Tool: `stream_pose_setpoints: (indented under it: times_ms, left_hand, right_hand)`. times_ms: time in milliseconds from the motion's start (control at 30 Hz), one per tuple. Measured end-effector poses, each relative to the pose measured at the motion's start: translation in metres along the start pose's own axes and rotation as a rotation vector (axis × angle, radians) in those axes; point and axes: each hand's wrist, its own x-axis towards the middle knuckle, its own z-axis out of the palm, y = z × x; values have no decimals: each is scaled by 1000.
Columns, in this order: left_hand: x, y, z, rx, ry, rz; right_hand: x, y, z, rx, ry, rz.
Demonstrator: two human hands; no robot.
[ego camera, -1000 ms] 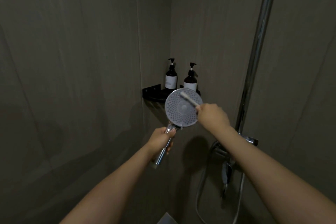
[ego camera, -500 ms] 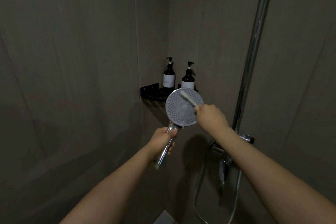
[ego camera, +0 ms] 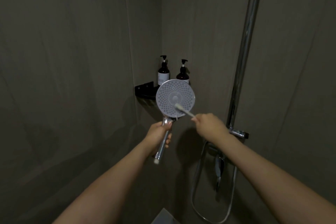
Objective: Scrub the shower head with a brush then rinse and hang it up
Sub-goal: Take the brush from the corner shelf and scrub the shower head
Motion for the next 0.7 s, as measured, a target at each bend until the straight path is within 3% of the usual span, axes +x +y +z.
stream_pose_setpoints:
  times_ms: [133, 267, 367, 500, 600, 700]
  left_hand:
    - [1, -3, 2, -13, -10, -11]
    - [1, -8, 5, 15, -17, -24]
    - [0, -13, 10, 20, -39, -35]
    - [-1, -18, 18, 43, -32, -37]
    - [0, -23, 21, 68, -42, -28]
    - [1, -27, 25, 73, -32, -24]
  right_hand:
    - [0, 7, -6, -45, 55, 26]
    - [-4, 10, -1, -86, -134, -25]
    - [-3, 15, -5, -73, 20, 1]
    - [-7, 15, -4, -136, -166, -25]
    - [1, 20, -9, -54, -3, 19]
    - [0, 21, -4, -76, -190, -25]
